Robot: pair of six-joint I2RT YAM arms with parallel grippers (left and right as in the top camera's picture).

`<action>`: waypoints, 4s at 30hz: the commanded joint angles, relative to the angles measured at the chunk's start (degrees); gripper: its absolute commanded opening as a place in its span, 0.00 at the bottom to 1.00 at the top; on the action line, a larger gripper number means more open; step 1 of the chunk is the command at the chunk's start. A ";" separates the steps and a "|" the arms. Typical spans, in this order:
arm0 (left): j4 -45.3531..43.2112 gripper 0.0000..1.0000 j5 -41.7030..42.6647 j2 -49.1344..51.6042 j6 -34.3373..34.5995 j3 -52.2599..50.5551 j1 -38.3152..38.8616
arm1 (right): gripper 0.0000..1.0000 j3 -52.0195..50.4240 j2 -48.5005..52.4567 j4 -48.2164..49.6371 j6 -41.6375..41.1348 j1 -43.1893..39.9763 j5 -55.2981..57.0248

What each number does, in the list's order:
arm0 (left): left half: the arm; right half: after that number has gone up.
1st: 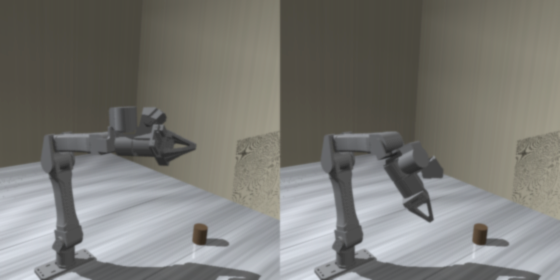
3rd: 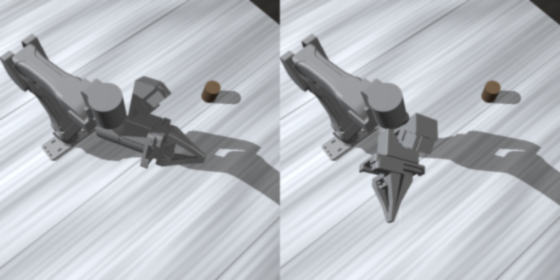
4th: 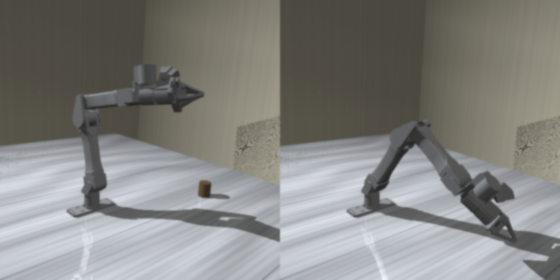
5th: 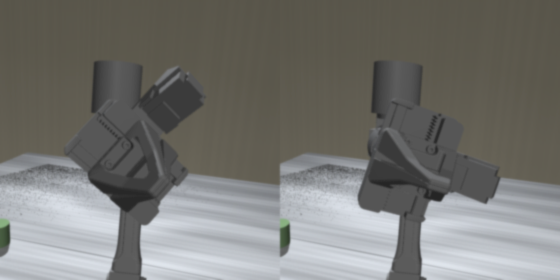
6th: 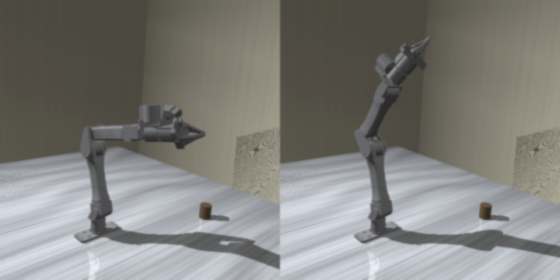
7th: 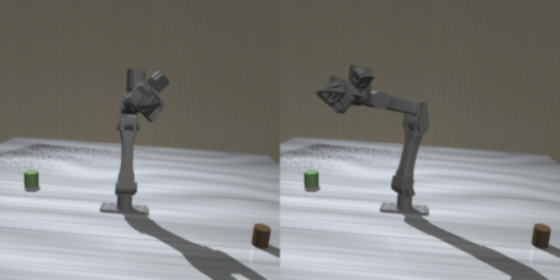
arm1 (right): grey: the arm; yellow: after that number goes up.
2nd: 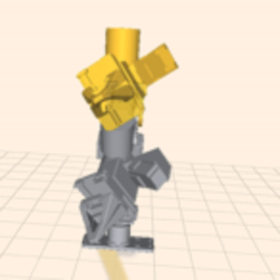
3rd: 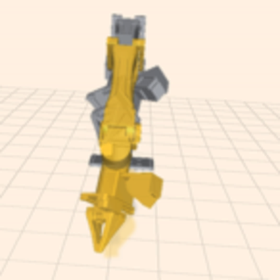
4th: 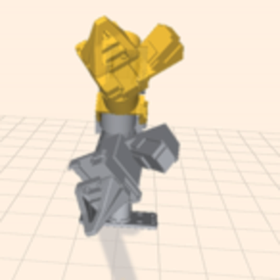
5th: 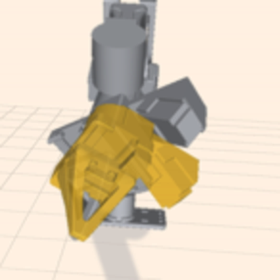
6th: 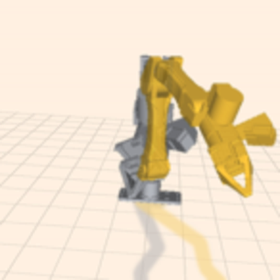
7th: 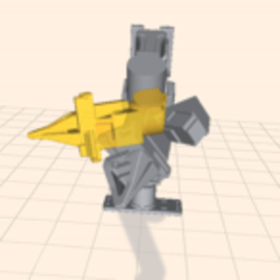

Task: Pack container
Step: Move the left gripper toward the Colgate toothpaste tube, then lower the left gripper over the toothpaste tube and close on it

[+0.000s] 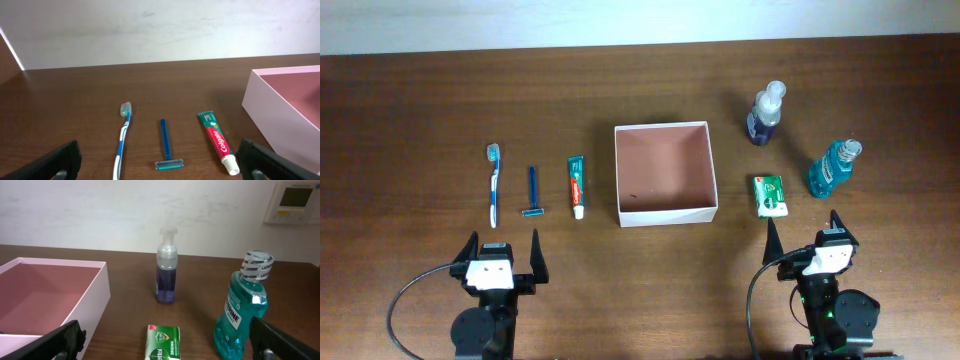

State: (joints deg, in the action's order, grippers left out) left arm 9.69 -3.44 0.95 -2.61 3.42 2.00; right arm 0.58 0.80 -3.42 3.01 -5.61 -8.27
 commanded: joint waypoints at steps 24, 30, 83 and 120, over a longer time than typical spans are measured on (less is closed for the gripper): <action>-0.17 1.00 -0.24 -0.66 -0.70 -0.61 -0.31 | 0.98 -0.26 -0.59 -0.28 -0.24 -0.48 -0.15; -1.68 1.00 4.13 -0.66 -0.68 -0.59 -0.31 | 0.98 -0.26 -0.59 -0.28 -0.24 -0.48 -0.15; 47.80 1.00 9.79 96.06 13.07 76.61 7.76 | 0.98 -0.26 -0.59 -0.28 -0.24 -0.48 -0.15; 40.37 1.00 5.53 113.13 19.74 76.46 11.76 | 0.98 -0.26 -0.59 -0.28 -0.24 -0.48 -0.15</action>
State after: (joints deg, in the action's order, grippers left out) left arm 50.48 3.55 112.84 15.40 79.09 13.80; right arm 0.58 0.69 -3.42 3.03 -5.65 -8.27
